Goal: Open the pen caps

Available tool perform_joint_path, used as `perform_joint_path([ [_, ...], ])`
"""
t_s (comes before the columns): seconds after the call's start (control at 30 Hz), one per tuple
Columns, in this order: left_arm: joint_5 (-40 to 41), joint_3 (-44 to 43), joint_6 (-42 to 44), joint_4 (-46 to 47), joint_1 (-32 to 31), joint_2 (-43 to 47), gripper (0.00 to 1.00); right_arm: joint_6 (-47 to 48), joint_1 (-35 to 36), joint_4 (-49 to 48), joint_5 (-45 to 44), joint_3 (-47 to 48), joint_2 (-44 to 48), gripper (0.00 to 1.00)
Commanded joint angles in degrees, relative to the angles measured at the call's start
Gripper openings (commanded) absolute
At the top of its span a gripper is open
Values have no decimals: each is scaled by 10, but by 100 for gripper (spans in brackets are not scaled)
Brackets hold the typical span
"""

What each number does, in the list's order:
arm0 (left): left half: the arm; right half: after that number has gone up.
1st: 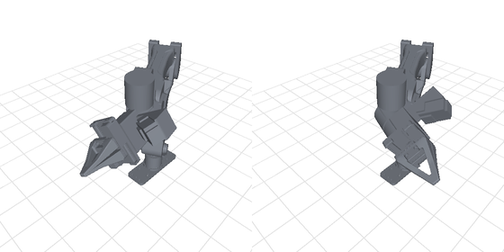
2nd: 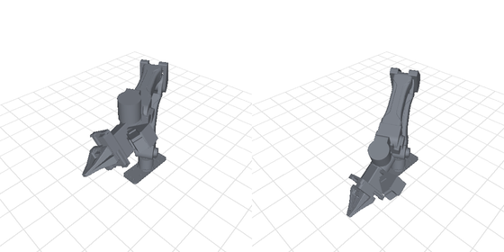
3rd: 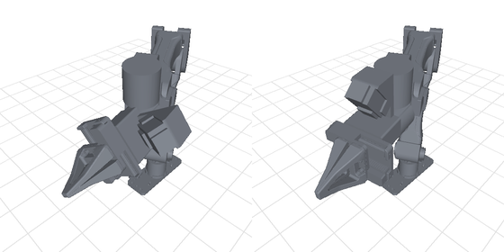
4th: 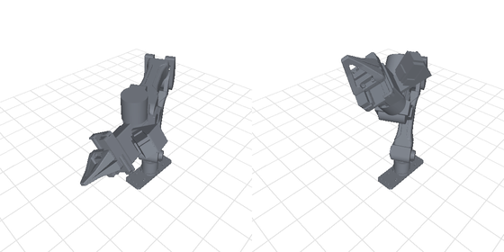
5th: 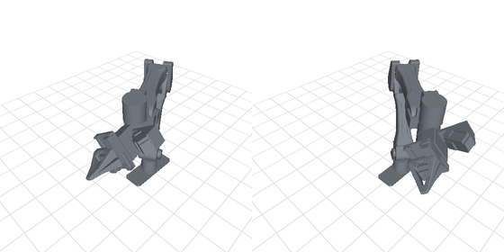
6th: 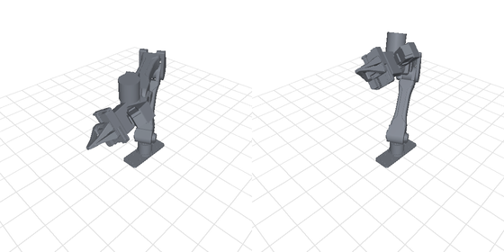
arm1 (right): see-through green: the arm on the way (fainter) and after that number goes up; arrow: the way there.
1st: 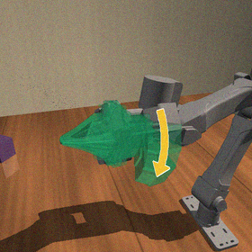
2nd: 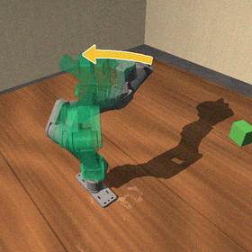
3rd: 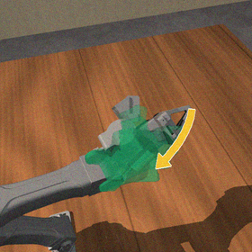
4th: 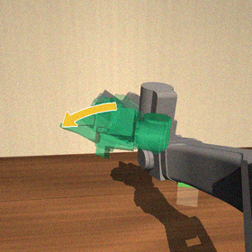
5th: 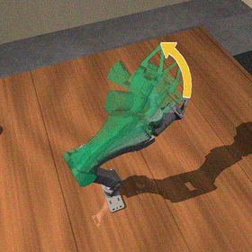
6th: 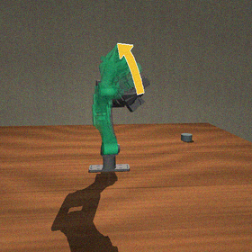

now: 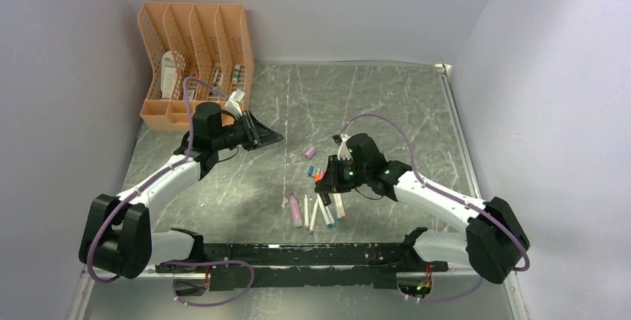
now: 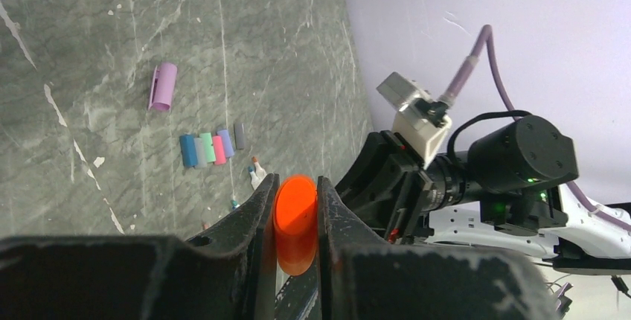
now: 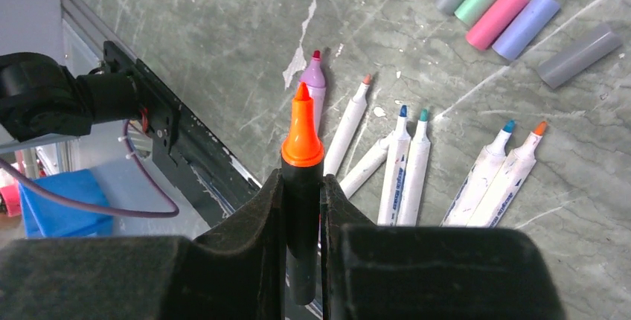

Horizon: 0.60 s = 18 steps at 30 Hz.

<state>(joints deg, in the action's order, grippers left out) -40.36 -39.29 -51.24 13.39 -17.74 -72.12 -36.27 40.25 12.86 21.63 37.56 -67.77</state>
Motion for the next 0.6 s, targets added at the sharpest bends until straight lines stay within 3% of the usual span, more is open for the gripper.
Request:
perform_joint_path([
  [0.0,-1,-2,4,10,-2,23,7,-38,-1,-42,6,-15,-20,0],
  [0.17,3,12,15,-10,-2,60,7,-63,25,-53,-17,-1,-44,0],
  [0.57,3,22,27,-60,0,133,7,-124,178,-66,-158,87,-183,0],
])
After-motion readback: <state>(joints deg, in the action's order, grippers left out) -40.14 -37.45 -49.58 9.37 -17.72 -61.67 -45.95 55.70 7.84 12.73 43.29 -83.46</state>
